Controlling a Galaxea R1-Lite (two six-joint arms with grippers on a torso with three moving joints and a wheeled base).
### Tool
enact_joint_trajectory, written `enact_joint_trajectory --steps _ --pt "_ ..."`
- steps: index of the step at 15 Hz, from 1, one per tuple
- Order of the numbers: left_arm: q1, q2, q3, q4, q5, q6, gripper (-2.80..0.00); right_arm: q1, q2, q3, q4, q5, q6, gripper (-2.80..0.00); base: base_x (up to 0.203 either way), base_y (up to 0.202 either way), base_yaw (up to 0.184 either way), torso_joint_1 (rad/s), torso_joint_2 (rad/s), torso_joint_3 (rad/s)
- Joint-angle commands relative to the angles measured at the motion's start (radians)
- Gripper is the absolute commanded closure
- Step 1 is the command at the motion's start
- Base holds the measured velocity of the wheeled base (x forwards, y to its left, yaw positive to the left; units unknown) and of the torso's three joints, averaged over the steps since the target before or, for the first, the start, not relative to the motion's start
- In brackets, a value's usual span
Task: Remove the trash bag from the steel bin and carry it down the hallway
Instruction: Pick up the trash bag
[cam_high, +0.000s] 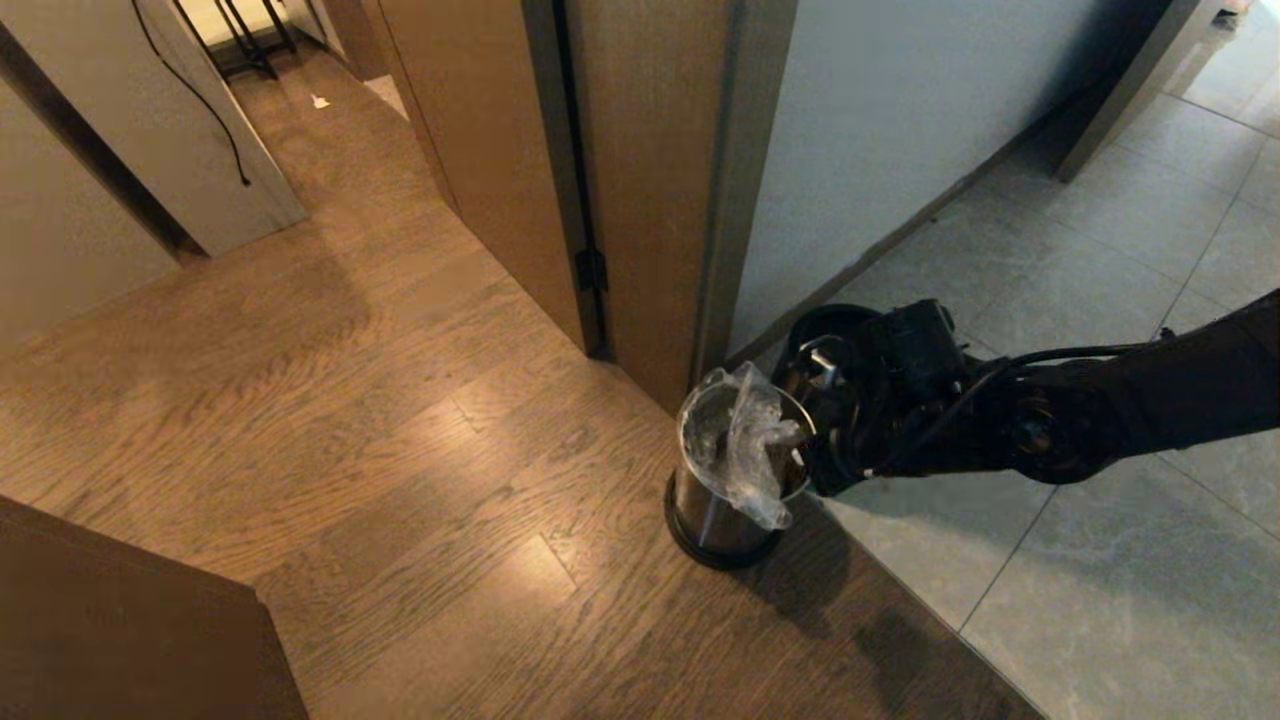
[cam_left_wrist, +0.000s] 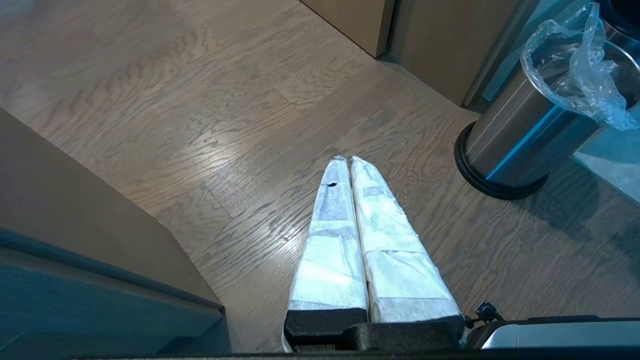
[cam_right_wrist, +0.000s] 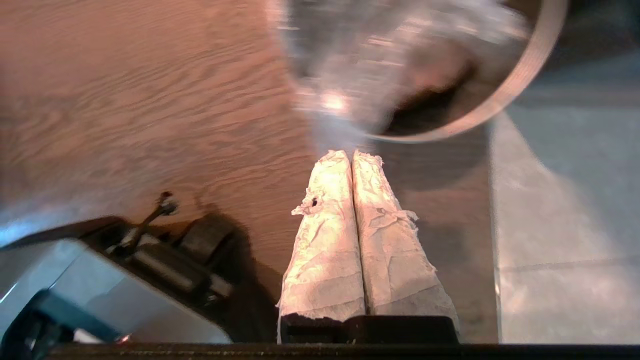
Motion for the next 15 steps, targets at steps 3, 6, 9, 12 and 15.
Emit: enact_joint_trajectory --steps 3,6,9,12,15 --pt "0.000 0.000 0.000 0.000 0.000 0.000 0.00 0.093 0.009 0.025 -0.001 -0.001 0.001 0.00 0.000 0.000 0.000 0.000 0.00 0.000" --pt "0.000 0.000 0.000 0.000 0.000 0.000 0.00 0.097 0.025 0.029 -0.008 -0.002 -0.016 -1.00 0.000 0.000 0.000 0.000 0.00 0.000" --pt "0.000 0.000 0.000 0.000 0.000 0.000 0.00 0.097 0.072 0.009 -0.027 -0.031 -0.059 -2.80 0.000 0.000 0.000 0.000 0.00 0.000" --pt "0.000 0.000 0.000 0.000 0.000 0.000 0.00 0.109 0.123 -0.001 -0.047 -0.035 -0.061 -2.80 0.000 0.000 0.000 0.000 0.00 0.000" --pt "0.000 0.000 0.000 0.000 0.000 0.000 0.00 0.121 0.197 -0.043 -0.098 -0.048 -0.063 -2.80 0.000 0.000 0.000 0.000 0.00 0.000"
